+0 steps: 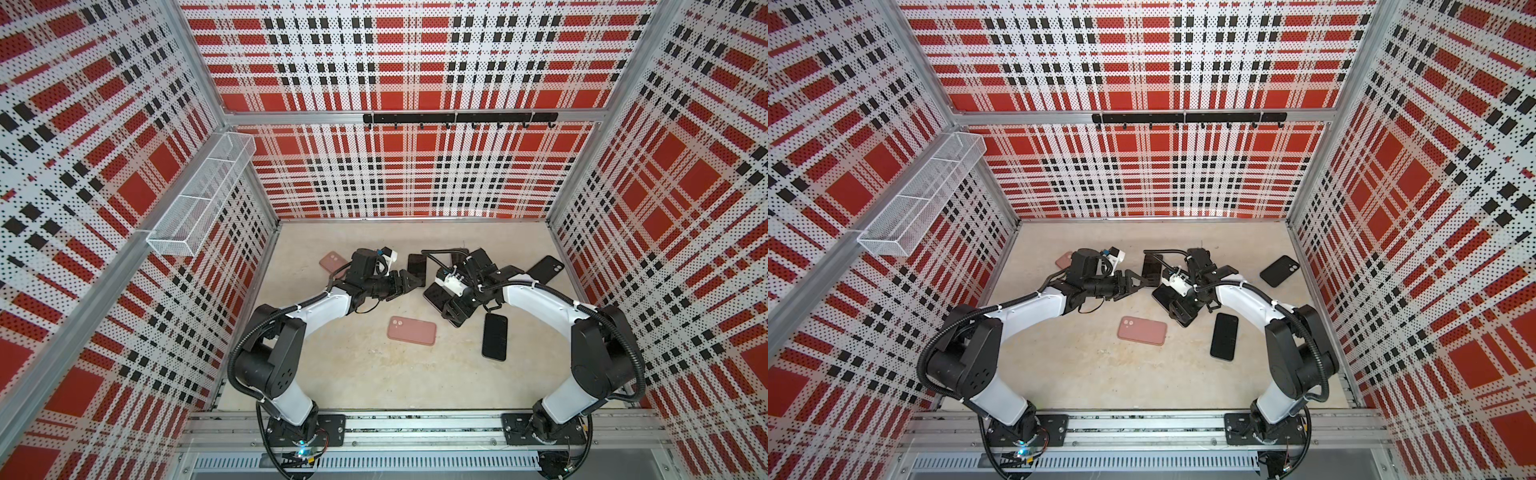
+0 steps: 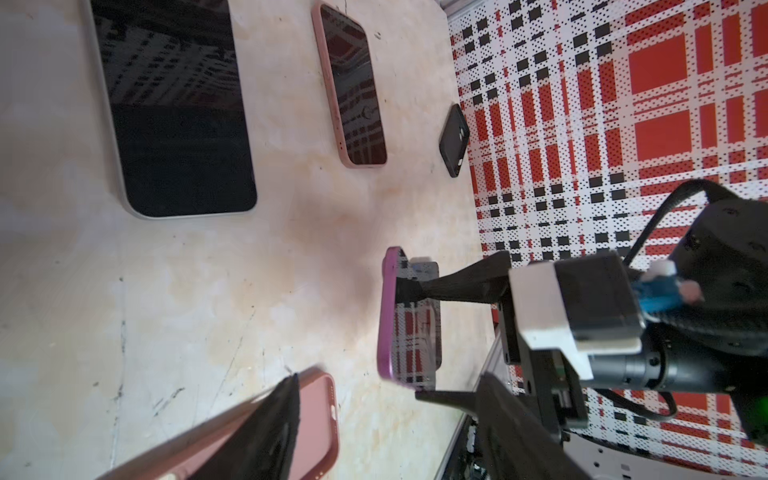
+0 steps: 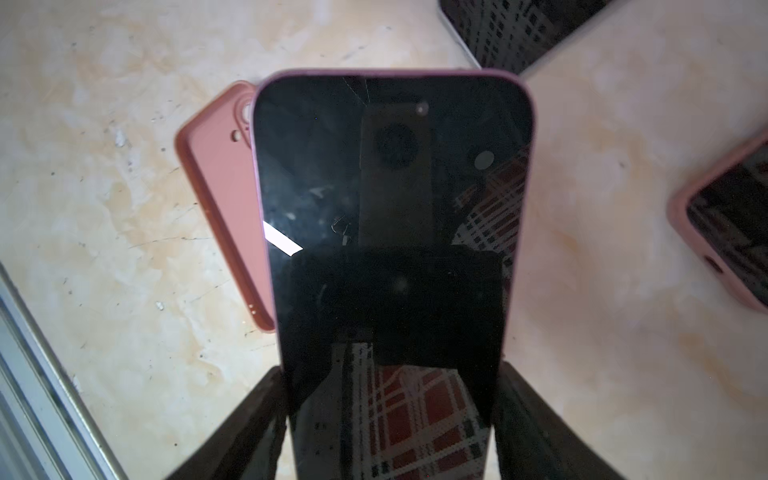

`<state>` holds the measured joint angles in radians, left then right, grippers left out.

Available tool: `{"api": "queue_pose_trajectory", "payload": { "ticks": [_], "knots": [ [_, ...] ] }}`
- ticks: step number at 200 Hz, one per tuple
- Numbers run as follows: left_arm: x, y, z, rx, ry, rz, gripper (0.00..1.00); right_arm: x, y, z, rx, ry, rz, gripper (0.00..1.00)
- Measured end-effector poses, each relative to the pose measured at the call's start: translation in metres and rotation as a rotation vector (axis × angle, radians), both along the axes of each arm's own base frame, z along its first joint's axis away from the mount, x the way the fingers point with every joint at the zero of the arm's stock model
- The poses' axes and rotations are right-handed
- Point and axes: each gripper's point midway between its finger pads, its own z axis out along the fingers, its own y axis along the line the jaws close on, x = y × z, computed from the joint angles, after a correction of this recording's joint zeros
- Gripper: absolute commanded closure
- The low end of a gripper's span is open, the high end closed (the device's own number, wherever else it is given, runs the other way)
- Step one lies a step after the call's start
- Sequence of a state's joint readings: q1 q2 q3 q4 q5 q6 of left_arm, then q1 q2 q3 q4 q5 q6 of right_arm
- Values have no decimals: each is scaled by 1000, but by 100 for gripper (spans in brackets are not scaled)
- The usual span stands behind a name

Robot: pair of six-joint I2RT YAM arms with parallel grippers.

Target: Put the phone into the phone case

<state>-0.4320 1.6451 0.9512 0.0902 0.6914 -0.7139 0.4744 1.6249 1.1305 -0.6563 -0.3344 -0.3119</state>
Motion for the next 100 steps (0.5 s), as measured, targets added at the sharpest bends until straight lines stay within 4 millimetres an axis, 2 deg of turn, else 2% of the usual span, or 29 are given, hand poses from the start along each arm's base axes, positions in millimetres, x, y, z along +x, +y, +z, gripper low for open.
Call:
{"api": "queue_pose_trajectory", "payload": {
  "ticks": [51, 100],
  "knots": [
    [-8, -5, -7, -33, 31, -45, 38, -3, 29, -1, 25, -46, 173, 55],
    [-18, -9, -23, -31, 74, -74, 62, -2, 37, -4, 29, -70, 250, 56]
  ]
}}
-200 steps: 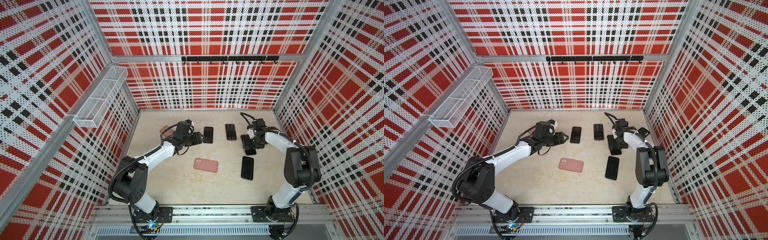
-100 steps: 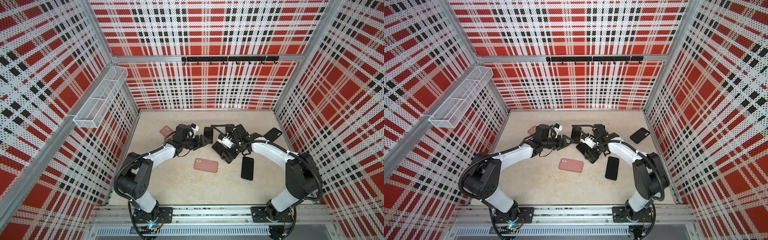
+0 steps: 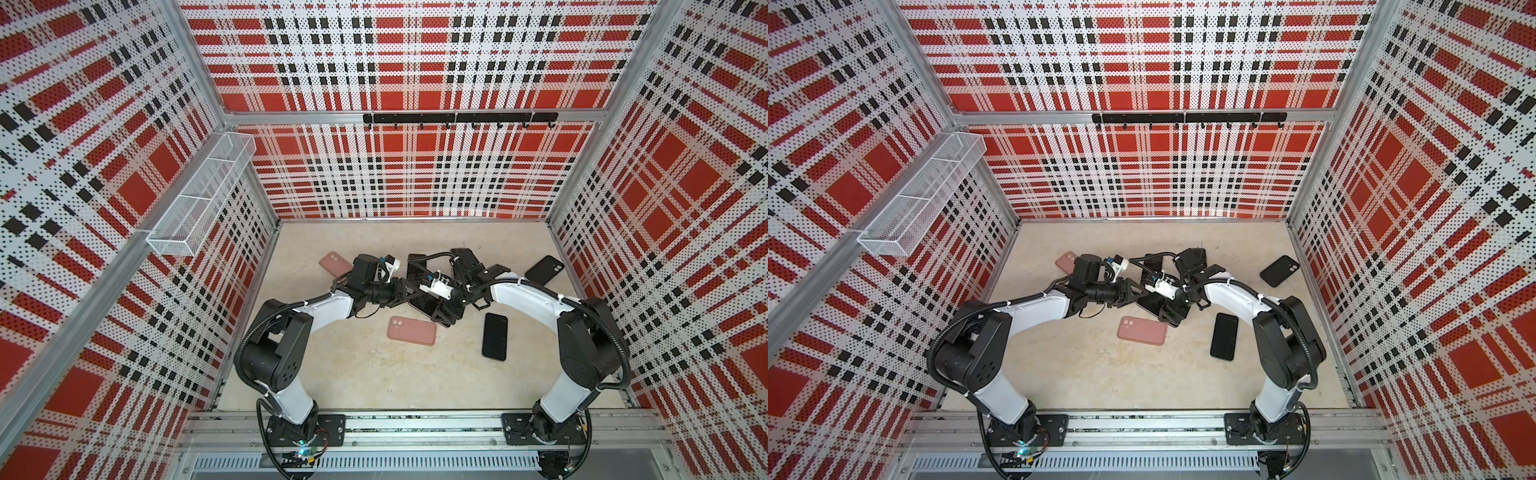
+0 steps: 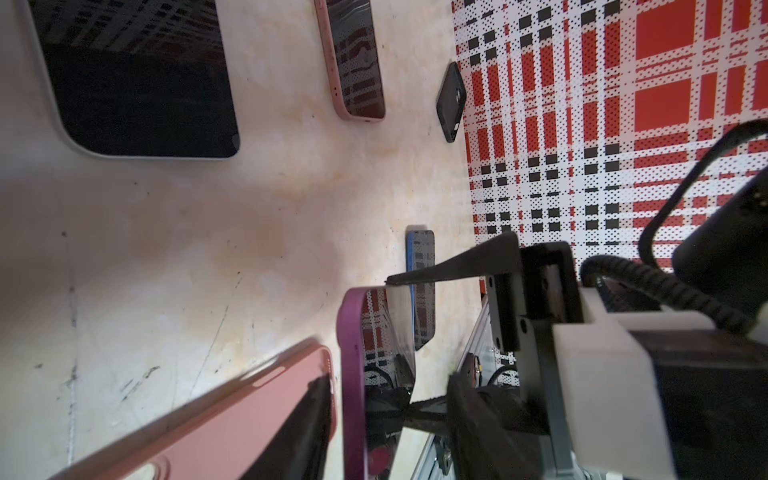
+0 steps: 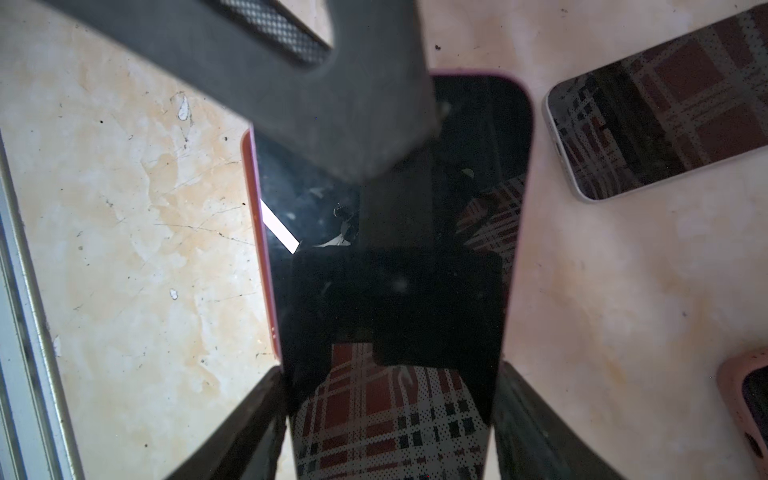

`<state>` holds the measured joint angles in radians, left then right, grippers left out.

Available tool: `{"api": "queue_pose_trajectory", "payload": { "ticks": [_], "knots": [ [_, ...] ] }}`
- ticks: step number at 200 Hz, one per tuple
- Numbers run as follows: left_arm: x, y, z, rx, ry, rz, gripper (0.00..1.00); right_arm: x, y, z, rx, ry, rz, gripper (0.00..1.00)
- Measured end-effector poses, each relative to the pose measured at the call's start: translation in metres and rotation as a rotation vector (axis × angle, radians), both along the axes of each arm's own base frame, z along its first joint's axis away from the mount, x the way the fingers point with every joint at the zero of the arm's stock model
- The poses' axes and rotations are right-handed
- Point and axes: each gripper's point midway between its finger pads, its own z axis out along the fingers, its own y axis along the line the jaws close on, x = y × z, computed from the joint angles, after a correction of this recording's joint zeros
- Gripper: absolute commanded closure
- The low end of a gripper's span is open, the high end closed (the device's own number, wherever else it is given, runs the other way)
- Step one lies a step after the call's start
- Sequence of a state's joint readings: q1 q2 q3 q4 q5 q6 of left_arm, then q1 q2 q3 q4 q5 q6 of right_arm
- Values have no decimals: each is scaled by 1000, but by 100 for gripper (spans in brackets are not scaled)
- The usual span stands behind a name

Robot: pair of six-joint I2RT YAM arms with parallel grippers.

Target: Put the phone into the phone case

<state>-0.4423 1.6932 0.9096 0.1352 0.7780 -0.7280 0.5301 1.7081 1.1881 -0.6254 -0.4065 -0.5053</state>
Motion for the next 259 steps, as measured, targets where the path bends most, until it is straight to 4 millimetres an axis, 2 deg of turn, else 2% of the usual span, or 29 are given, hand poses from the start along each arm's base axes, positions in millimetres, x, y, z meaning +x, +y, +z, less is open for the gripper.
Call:
{"api": "queue_pose_trajectory", "payload": {
  "ticks": [36, 50, 58, 83, 87, 109, 127, 142, 158, 172, 183, 202, 233, 259],
  "knots": [
    [-4, -3, -3, -4, 4, -7, 86, 2, 4, 3, 8, -21, 28, 57],
    [-4, -3, -3, -15, 16, -2, 94, 2, 5, 3, 6, -27, 35, 53],
    [-4, -4, -2, -25, 23, 4, 97, 3, 5, 2, 1, -31, 35, 45],
    [-5, -3, -3, -44, 20, 21, 100, 3, 6, 3, 2, -32, 34, 3],
    [-5, -2, -5, -41, 18, 29, 100, 3, 7, 3, 6, -29, 33, 0],
    [-8, 6, -18, -19, 18, 80, 100, 1, 6, 12, 18, -22, -1, 0],
    [-8, 15, -20, 3, -13, 138, 100, 7, 0, 31, 53, -36, -102, 0],
    [-6, 19, -9, 0, -75, 195, 100, 13, -14, 54, 122, -56, -248, 0],
    [-3, 23, 11, -28, -152, 259, 100, 21, -43, 78, 227, -63, -477, 0],
    [-3, 23, 29, -60, -208, 298, 100, 22, -66, 87, 302, -33, -650, 0],
    [-4, 22, 42, -91, -244, 319, 100, 19, -77, 87, 356, 13, -759, 0],
    [-7, 20, 54, -152, -259, 337, 100, 7, -78, 78, 426, 150, -836, 4],
    [-14, 21, 53, -209, -223, 347, 100, -10, -71, 60, 557, 392, -871, 12],
    [-19, 16, 53, -258, -186, 318, 100, -15, -64, 63, 654, 509, -843, 24]
  ]
}}
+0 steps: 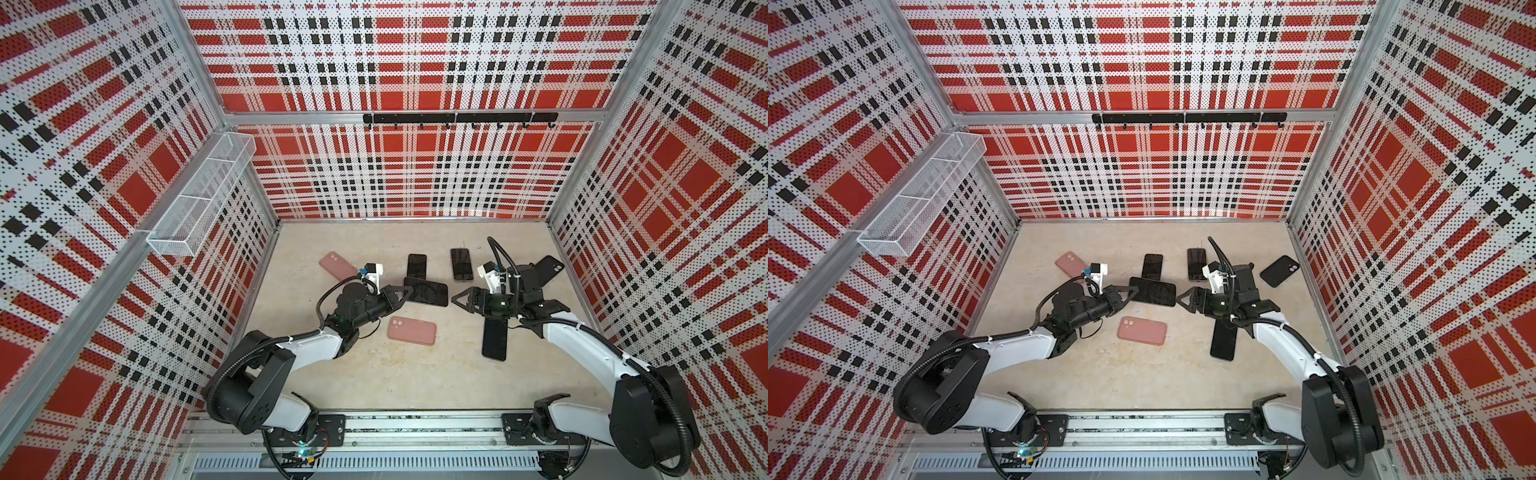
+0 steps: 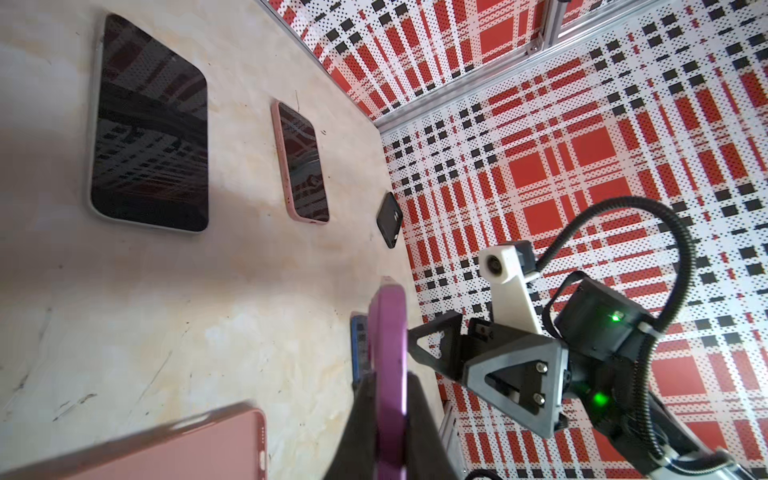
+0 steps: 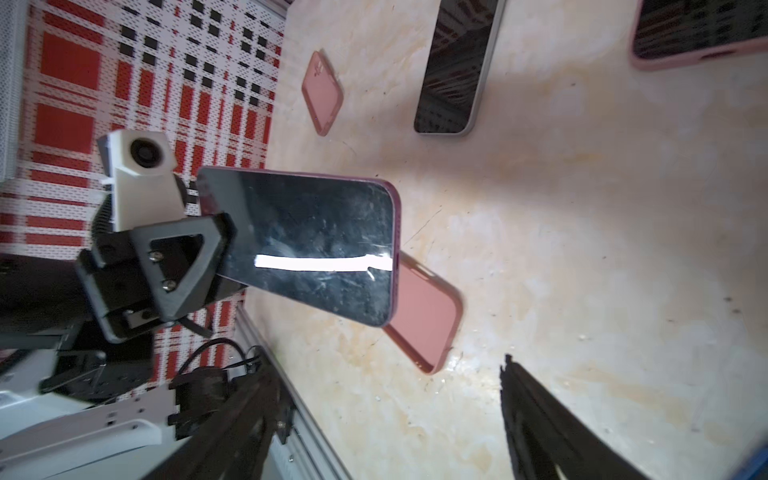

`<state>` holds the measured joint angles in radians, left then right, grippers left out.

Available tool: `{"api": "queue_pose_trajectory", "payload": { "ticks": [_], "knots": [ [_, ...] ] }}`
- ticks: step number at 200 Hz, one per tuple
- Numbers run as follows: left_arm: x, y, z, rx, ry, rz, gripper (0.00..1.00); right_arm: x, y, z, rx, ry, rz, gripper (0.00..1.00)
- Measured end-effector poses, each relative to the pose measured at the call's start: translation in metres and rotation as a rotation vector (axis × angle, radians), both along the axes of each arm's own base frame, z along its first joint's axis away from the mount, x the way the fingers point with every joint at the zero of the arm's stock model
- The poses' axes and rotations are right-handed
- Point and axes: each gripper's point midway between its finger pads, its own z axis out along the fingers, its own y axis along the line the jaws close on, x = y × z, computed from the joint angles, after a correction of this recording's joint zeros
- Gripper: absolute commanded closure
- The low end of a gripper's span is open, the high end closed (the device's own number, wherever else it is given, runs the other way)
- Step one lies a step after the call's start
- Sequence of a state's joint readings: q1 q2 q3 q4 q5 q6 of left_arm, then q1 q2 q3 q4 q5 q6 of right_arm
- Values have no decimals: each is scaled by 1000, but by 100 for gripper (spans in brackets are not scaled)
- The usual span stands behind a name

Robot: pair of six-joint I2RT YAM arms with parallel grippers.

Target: Put the phone into the phone case

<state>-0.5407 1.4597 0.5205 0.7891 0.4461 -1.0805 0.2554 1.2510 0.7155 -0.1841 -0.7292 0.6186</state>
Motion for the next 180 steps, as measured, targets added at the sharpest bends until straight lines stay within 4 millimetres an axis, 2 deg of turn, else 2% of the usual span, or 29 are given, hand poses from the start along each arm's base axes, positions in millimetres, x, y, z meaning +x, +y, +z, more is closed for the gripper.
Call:
{"api": "queue_pose_trajectory", "payload": {
  "ticks": [37, 73, 106, 135, 180],
  "knots": [
    [-9, -8, 3, -98, 22, -69, 100, 1, 13, 7, 141, 22, 79, 37],
    [-16, -16, 3, -176, 51, -123, 100, 3, 7, 2, 202, 45, 90, 45],
    [-22, -24, 0, -196, 63, -160, 100, 2, 9, 3, 244, 49, 123, 50],
    [-19, -28, -9, -196, 82, -168, 100, -3, 11, 3, 266, 55, 144, 57],
    [-14, -36, -6, -216, 63, -176, 100, -7, 11, 3, 301, 73, 145, 66]
  ]
}}
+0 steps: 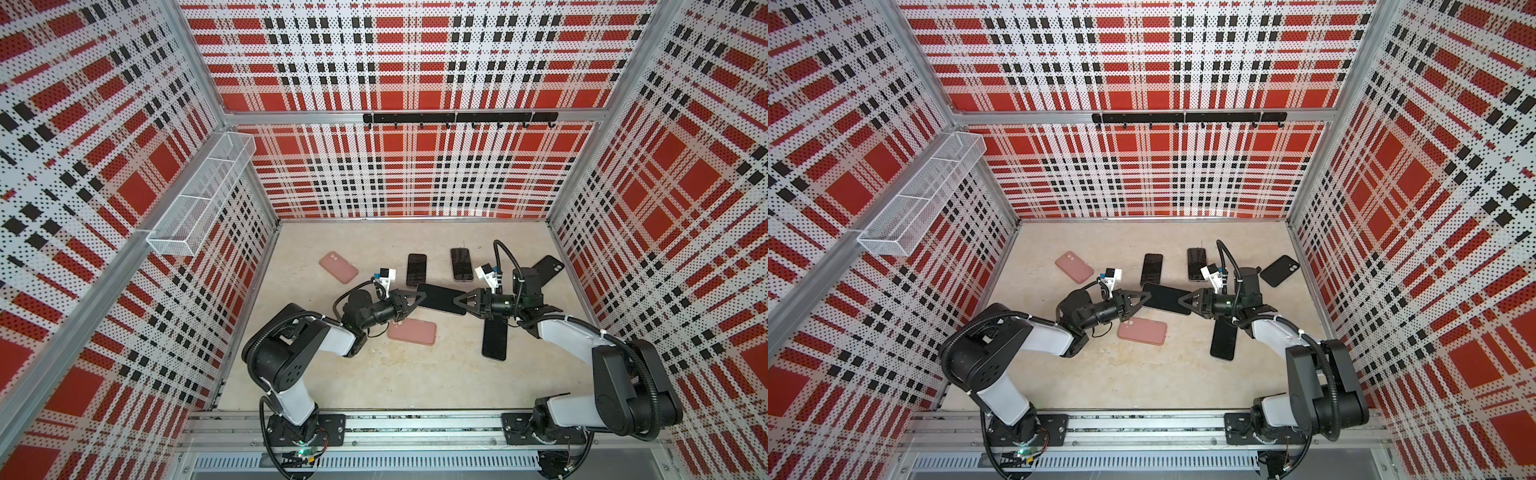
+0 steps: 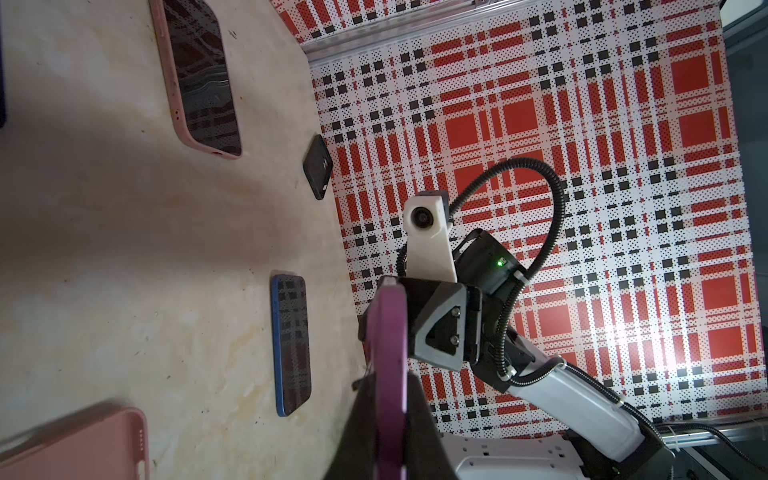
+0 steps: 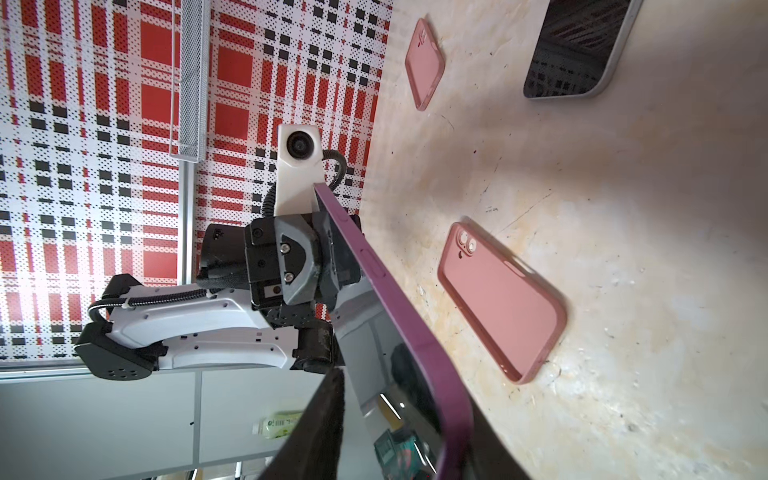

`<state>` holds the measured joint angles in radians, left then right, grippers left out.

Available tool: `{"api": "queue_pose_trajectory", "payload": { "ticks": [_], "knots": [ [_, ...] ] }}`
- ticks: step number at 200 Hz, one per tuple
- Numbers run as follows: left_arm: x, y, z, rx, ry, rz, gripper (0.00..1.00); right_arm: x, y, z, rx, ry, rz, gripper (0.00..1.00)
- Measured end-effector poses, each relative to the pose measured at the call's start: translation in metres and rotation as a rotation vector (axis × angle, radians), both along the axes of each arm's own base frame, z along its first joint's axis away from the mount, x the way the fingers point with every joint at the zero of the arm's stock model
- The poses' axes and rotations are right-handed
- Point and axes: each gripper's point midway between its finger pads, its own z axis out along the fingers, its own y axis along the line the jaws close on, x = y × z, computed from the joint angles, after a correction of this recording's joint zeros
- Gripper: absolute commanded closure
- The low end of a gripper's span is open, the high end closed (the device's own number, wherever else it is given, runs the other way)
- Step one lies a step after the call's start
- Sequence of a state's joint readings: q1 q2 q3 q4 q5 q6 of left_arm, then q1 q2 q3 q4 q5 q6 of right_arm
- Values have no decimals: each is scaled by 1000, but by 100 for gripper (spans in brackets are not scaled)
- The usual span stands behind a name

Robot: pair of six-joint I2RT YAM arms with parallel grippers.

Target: Put the phone into the phone case

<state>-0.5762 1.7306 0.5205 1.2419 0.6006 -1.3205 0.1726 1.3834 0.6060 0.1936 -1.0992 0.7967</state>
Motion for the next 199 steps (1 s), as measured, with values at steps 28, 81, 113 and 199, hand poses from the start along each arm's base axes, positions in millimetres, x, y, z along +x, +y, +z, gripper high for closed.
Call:
{"api": "queue_pose_trajectory", "payload": {
  "ticks": [28, 81, 113, 199],
  "knots": [
    [3, -5, 2, -14, -11, -5, 100, 0, 0, 2, 7, 1, -4, 75],
    [4, -5, 7, -33, -27, 3, 89, -3, -1, 19, 45, -33, 16, 90],
    [3, -8, -1, -4, -24, 4, 60, -6, 0, 28, 54, -70, 30, 97],
    [46, 32, -2, 310, -105, 148, 30, -1, -45, 36, -67, -141, -143, 100]
  ]
}}
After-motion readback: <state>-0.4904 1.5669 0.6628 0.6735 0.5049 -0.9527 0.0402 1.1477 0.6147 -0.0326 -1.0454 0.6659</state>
